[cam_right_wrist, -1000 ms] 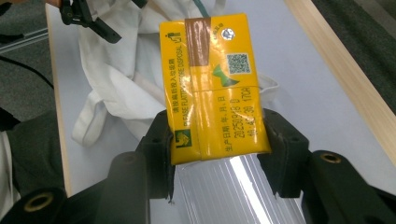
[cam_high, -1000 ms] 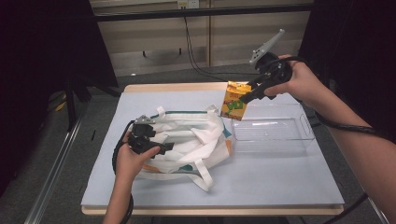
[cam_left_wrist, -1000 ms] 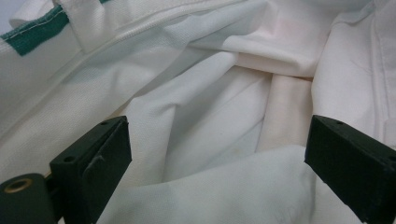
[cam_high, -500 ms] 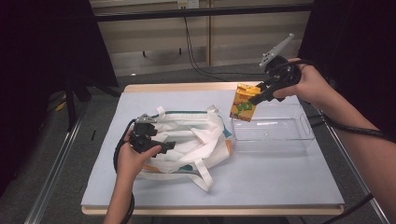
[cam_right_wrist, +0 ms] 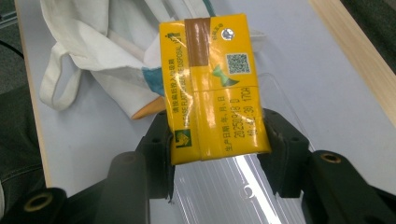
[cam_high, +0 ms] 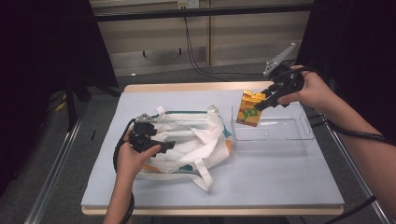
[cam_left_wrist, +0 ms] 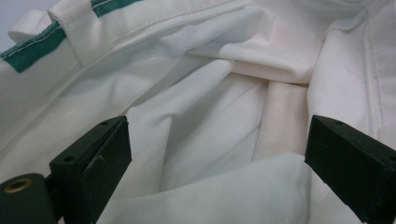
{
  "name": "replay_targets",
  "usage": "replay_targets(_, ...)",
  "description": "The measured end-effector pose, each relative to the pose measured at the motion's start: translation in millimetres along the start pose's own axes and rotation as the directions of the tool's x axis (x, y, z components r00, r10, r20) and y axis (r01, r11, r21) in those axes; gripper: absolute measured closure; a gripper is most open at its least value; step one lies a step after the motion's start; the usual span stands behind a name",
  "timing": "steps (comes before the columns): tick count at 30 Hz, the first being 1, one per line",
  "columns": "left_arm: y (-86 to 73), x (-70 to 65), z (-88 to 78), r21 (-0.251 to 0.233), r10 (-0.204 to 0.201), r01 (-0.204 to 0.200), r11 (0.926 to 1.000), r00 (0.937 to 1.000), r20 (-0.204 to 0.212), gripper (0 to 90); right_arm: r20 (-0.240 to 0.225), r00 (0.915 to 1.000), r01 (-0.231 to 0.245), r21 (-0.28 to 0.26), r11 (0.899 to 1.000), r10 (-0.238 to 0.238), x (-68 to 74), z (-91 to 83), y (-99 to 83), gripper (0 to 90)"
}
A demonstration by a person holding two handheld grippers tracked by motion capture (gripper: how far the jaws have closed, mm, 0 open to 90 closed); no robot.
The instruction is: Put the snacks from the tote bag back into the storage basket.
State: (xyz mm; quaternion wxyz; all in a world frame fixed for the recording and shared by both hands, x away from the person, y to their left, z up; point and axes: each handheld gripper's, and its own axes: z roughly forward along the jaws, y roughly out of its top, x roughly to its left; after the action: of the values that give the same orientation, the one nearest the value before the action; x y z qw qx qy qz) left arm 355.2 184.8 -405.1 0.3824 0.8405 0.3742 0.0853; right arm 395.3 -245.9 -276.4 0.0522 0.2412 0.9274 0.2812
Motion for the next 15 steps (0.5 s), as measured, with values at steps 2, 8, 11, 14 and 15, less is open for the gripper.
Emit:
replay_targets(2, 0.4, 0.0, 0.2, 0.008, 0.007, -0.007, 0.9999, 0.9999, 0.008, 7.2, 0.000, 1.0000, -0.007, 0.002, 1.000, 0.007, -0.6, 1.5, -2.9, 50.6)
replay_targets(8, 0.6, -0.7, 2.4, 0.020, 0.010, -0.011, 0.9997, 0.9999, 0.009, 7.2, -0.009, 1.0000, 0.001, 0.016, 1.000, -0.001, -1.3, 8.9, -10.5, 50.6)
replay_targets(11, 0.8, -1.4, 3.3, 0.019, 0.009, -0.009, 0.9998, 1.0000, 0.003, 7.2, -0.014, 0.9999, 0.003, 0.022, 1.000, -0.003, -1.0, 13.5, -13.8, 50.6)
replay_targets(14, 0.9, -2.2, 4.1, 0.007, -0.004, 0.004, 1.0000, 1.0000, -0.002, 7.2, -0.017, 0.9997, 0.016, 0.030, 0.999, -0.015, -0.5, 18.5, -16.4, 50.6)
replay_targets(15, 0.7, -2.2, 4.4, 0.003, -0.006, 0.006, 1.0000, 1.0000, -0.001, 7.2, -0.024, 0.9995, 0.019, 0.033, 0.999, -0.018, 0.1, 20.6, -17.6, 50.6)
